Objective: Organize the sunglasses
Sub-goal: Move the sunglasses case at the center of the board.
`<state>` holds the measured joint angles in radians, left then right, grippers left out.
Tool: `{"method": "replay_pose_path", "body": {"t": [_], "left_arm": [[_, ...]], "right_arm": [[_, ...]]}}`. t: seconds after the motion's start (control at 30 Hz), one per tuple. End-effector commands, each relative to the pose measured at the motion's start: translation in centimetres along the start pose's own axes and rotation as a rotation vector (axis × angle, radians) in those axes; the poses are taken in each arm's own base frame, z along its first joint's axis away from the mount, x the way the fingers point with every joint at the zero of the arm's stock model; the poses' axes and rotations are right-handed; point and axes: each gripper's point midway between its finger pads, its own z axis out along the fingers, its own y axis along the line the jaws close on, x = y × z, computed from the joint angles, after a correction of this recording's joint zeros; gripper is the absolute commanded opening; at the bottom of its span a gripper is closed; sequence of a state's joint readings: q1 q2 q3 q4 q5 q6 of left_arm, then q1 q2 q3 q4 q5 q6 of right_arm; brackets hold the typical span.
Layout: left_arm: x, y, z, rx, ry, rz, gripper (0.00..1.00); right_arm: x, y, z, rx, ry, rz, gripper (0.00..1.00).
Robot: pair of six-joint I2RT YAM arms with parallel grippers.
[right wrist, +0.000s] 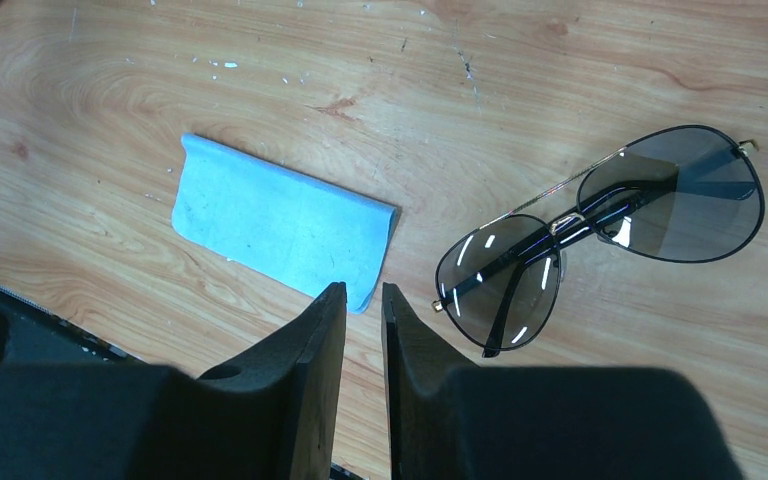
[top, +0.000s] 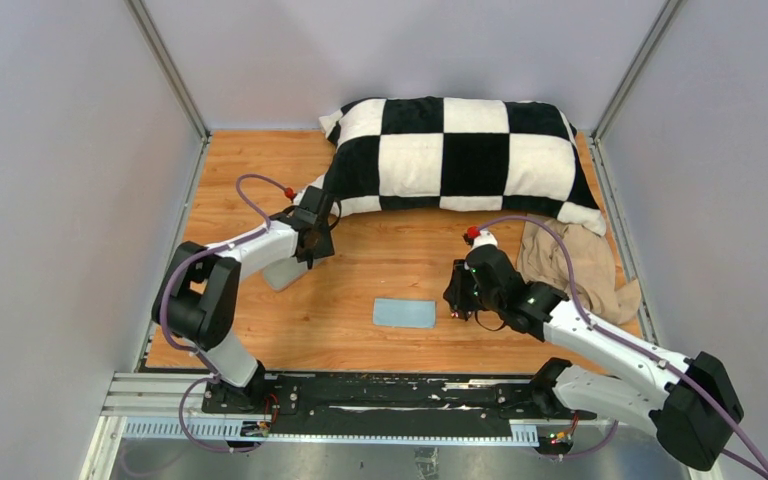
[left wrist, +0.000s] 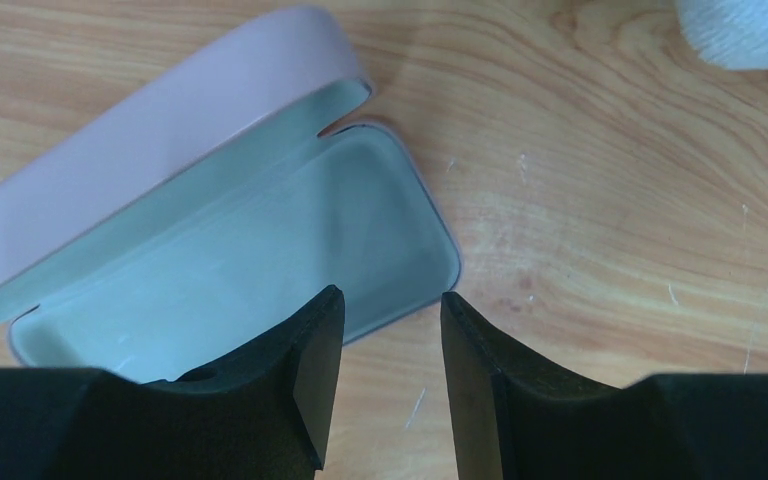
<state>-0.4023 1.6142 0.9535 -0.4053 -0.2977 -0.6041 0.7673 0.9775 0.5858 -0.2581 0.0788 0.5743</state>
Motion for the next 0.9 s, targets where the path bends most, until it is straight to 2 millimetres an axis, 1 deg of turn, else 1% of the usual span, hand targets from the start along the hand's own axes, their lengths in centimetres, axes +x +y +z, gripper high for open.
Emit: {"method": "replay_pose_path", "body": {"t": [0.0,0.17,0.27,0.47,0.57,0.67,0.77,0.87], "left_arm": [[-1.2,-1.5,1.2,0.066,-0.032,0.01,0.47],[0.7,-3.6,1.2,0.192,0.044,0.042,0.45],[2.0,-4.9,0.7,0.257,0.069,0.074,0.45],[4.3,-7.7,-0.7,0.326,0.102,0.157,0.45],[5.4,-8.6,-1.1,0.344,0.123,0.185,0.45],[6.6,-9.6,-2.1,0.369,0.133,0.222,0.45],[6.7,-9.9,-3.3,0.373,0.122,0.229,0.48],[5.6,-9.7,-5.0,0.372,0.069,0.208,0.5]], "right_arm": [[0.8,-0.6,-0.6,0.015,0.013,-0.008,0.25],[0.9,-0.8,-0.7,0.02,0.011,-0.003,0.25],[0.7,-0.7,-0.6,0.022,0.011,-0.003,0.25],[0.5,-0.4,-0.4,0.016,0.014,-0.004,0.25],[0.6,-0.4,-0.4,0.017,0.016,-0.001,0.25],[0.9,-0.5,-0.2,0.02,0.025,0.002,0.25],[1.4,-0.5,0.1,0.017,0.04,0.009,0.26],[1.9,0.0,0.7,-0.008,0.066,0.016,0.26]]}}
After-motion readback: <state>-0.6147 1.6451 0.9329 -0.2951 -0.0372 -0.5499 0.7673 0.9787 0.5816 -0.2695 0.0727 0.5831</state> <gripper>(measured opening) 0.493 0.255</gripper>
